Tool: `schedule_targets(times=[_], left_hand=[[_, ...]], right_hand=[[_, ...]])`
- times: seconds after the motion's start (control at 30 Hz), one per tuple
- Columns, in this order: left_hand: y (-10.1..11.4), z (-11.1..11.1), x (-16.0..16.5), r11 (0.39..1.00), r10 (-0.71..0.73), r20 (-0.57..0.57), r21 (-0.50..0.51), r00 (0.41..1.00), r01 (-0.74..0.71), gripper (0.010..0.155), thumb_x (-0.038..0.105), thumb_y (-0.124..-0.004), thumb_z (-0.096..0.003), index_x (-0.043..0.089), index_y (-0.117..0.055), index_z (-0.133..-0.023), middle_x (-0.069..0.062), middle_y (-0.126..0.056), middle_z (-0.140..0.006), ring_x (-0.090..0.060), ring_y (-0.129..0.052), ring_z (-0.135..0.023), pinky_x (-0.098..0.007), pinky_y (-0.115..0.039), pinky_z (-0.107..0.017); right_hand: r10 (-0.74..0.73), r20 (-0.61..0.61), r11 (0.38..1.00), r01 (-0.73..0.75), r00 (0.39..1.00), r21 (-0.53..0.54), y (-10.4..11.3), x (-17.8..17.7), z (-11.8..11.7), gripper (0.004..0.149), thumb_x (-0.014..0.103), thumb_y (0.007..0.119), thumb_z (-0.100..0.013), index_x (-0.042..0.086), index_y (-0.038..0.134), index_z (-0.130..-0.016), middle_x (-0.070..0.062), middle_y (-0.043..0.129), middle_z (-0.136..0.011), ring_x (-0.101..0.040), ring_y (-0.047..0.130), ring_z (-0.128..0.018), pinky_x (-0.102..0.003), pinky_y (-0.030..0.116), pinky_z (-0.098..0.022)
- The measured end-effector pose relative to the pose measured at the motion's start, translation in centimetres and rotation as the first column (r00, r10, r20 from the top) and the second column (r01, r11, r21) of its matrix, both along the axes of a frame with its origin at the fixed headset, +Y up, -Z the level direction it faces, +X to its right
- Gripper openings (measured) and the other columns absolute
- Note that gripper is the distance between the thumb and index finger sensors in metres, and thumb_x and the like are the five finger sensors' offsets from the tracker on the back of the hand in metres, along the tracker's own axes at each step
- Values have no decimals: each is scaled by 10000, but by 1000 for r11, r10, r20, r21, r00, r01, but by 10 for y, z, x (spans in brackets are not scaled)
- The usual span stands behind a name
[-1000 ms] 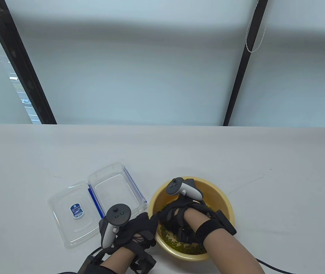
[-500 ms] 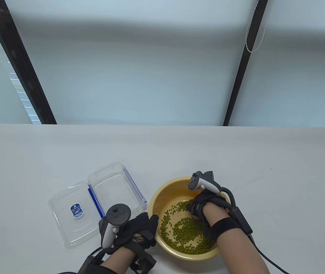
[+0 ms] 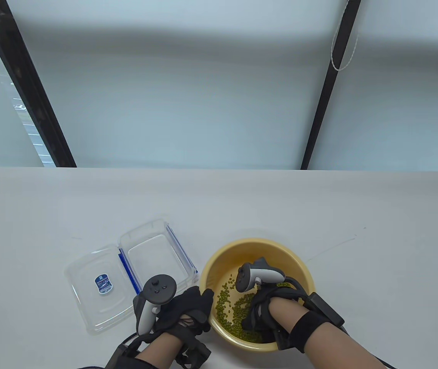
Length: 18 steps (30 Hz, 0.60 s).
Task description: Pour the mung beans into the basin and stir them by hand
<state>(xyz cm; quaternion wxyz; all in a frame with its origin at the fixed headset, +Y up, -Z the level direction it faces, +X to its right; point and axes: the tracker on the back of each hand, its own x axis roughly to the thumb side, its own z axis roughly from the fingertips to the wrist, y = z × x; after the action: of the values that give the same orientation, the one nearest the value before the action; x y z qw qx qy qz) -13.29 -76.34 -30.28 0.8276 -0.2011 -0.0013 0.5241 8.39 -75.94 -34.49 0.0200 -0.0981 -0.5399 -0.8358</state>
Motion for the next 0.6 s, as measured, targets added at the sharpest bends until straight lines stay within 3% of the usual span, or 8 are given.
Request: schedule_targets(times=[0.27, 0.5, 0.6], left_hand=[[0, 0, 0, 1000, 0, 3, 3, 1000, 0, 644, 511, -631, -589, -39, -592, -922, 29, -958, -520, -127, -1046, -361, -333, -920, -303], [0, 0, 0, 1000, 0, 6, 6, 1000, 0, 645, 513, -631, -589, -37, -590, -924, 30, -957, -521, -125, -1047, -361, -333, -920, -303], [0, 0, 0, 1000, 0, 9, 6, 1000, 0, 646, 514, -630, -589, -37, -590, -924, 32, -957, -523, -123, -1047, -361, -332, -920, -304]], right_hand=[[-204, 91, 974, 211, 975, -85, -8, -25, -9, 623, 557, 642, -477, 116, 652, -916, -17, 894, -808, -240, 982, -575, -392, 801, -501], [-313, 250, 949, 311, 916, 49, -10, -32, -38, 630, 546, 650, -481, 141, 588, -959, -20, 886, -788, -250, 974, -564, -403, 789, -497], [-302, 273, 951, 270, 913, 151, -6, -26, -52, 643, 555, 648, -481, 153, 554, -974, -19, 851, -829, -256, 959, -590, -407, 776, -513]])
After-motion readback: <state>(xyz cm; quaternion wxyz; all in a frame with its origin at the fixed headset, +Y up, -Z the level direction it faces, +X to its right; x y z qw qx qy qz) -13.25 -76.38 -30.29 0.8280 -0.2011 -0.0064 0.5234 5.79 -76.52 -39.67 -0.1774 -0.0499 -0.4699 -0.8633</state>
